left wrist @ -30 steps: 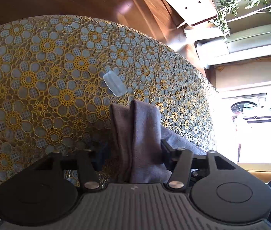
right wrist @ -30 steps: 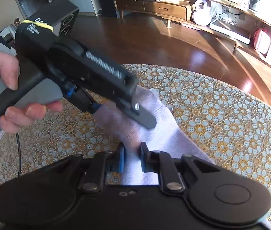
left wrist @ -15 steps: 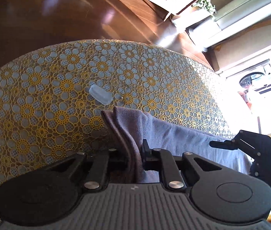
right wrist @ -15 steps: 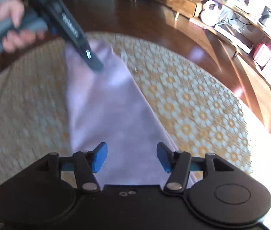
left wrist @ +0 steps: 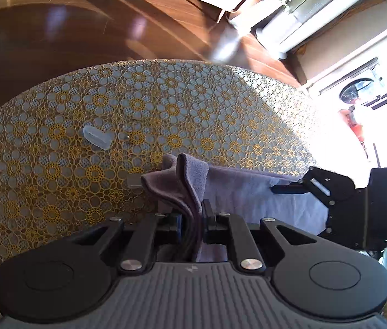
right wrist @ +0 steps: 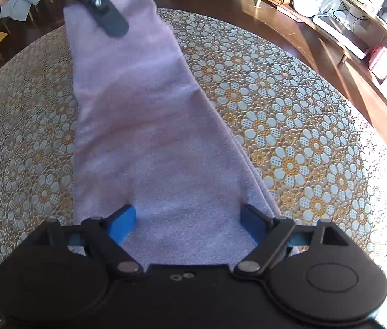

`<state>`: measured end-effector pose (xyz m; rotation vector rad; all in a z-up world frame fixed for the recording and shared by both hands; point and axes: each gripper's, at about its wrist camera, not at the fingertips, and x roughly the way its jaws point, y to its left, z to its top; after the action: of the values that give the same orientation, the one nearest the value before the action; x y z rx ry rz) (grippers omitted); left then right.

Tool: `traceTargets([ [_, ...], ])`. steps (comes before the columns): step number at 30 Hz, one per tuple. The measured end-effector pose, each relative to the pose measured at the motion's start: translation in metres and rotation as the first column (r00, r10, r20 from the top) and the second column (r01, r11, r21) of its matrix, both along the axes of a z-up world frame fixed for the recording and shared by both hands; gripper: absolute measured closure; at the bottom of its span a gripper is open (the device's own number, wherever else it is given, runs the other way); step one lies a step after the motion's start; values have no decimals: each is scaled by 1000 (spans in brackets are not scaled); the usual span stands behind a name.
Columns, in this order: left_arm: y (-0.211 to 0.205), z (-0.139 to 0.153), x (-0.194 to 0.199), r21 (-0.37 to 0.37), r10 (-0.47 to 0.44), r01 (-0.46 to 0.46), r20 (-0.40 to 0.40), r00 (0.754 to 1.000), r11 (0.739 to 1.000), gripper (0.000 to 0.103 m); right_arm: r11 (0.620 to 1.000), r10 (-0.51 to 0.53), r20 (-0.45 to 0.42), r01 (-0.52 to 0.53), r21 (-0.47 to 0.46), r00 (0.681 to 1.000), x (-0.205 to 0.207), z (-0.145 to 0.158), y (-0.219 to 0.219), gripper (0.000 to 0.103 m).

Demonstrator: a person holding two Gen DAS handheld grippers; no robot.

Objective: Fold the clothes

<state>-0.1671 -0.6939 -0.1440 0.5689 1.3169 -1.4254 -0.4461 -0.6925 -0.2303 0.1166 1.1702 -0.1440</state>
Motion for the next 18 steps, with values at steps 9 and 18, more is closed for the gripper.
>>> traceTargets([
  [9, 4, -15, -3, 78, -70, 56, 189, 980, 995, 87, 1000, -10, 21, 10, -1, 1000, -4, 1, -2, 0],
  [18, 7, -7, -18, 83, -138, 119, 287, 948, 989, 96, 1000, -14, 34, 15, -14, 999, -11, 3, -3, 0],
])
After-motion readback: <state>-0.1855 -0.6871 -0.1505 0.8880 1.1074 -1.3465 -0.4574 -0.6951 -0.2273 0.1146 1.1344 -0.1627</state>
